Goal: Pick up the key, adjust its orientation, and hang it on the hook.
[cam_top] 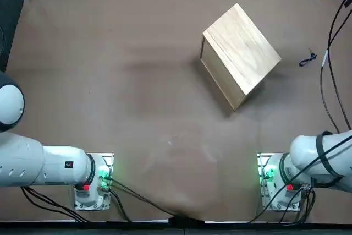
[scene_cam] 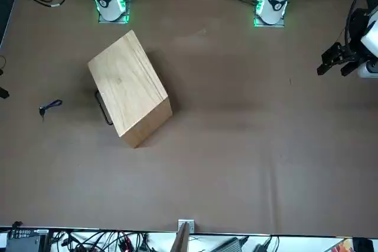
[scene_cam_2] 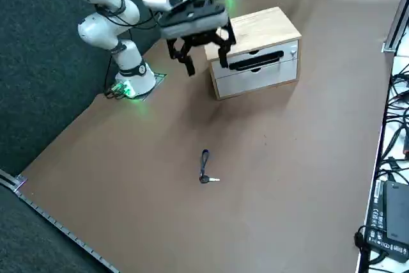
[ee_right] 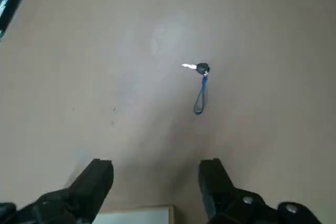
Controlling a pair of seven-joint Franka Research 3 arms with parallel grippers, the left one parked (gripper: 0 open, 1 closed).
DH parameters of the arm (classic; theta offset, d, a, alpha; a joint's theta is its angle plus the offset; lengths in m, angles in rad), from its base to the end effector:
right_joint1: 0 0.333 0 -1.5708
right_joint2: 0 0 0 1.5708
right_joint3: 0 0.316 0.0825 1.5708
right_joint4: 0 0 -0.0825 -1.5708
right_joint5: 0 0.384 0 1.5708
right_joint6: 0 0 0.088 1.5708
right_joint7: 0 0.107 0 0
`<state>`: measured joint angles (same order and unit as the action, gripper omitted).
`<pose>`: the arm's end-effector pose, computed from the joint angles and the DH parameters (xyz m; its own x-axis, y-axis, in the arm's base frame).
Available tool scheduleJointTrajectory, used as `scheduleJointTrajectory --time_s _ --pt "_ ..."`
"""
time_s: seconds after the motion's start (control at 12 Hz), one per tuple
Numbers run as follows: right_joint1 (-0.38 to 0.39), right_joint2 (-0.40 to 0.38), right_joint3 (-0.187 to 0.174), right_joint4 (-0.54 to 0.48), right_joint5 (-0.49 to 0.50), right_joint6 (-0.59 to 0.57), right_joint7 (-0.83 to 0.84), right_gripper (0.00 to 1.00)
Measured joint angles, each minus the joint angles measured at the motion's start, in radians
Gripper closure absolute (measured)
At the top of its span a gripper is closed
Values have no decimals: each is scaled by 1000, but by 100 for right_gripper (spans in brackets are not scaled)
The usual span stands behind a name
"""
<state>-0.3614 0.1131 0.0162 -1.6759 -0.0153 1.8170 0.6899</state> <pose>0.5653 -0.2051 0.5306 0.5130 -0.8579 0.0299 -0.8581 -0.5134 -0.0077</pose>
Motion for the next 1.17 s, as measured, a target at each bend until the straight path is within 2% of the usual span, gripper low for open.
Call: scheduleJointTrajectory --time_s 0.5,1.17 --pt "-91 24 -1 -112 11 71 33 0" --pt "-119 57 0 -347 22 385 75 0"
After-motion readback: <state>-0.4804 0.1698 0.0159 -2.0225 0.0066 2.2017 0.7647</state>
